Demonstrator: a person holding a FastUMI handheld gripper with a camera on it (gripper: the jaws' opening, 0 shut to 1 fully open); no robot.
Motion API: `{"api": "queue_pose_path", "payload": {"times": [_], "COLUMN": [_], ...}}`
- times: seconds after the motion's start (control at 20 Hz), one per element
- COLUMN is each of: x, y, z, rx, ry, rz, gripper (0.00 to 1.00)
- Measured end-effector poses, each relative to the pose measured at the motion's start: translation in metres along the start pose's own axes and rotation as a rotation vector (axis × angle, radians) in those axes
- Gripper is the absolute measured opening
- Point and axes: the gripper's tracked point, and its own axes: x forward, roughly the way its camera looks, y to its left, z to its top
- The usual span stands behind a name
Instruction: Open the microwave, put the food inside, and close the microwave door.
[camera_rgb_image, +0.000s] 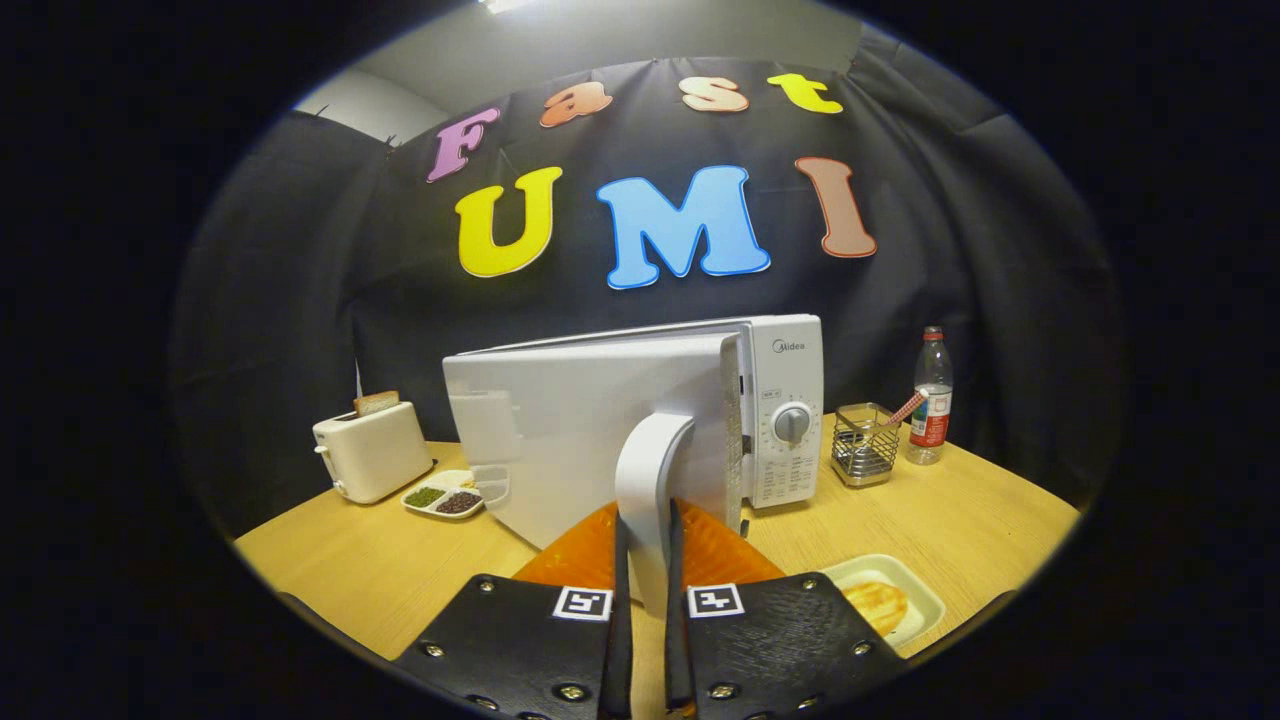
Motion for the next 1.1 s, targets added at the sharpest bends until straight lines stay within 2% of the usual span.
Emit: {"api": "queue_pose_path", "payload": {"times": [0.2,0.45,0.6,0.7,1.1], "x": [-0.026,-0.055,-0.064,-0.07,-0.073], "y": [0.035,0.096,0.131,0.151,0.232], "z": [-0.009,-0.023,-0.027,-0.031,-0.041], "rx": [0.001,0.021,0.035,0.024,-0.057], "ry": [0.002,0.012,0.008,-0.013,-0.164], "rz": [0.016,0.102,0.126,0.111,-0.034], "gripper": [0.13,0.13,0.13,0.13,0.12]}}
